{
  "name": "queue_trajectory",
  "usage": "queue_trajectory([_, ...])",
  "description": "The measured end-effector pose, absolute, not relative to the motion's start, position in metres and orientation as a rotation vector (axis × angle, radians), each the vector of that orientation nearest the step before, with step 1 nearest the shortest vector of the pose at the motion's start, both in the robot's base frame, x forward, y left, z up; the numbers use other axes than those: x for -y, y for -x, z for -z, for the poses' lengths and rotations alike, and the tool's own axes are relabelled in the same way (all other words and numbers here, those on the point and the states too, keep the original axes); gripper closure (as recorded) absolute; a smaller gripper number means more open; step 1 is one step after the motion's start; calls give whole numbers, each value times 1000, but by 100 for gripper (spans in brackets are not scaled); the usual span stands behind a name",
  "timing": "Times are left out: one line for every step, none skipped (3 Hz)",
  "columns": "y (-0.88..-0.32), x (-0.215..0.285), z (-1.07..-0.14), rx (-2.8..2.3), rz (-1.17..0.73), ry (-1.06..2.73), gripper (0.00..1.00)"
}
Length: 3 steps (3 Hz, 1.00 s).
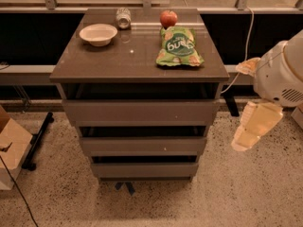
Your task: Open bottom drawer
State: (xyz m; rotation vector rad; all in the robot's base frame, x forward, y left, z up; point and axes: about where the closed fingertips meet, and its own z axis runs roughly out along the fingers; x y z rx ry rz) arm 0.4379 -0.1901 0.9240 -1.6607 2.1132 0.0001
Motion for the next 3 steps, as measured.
queue_trajectory([-446, 175, -881, -2060, -56, 1609, 0])
queue_trajectory([-459, 165, -832, -2040, -143, 1557, 0])
queue_trajectory([-481, 160, -772, -2065, -256, 1499, 0])
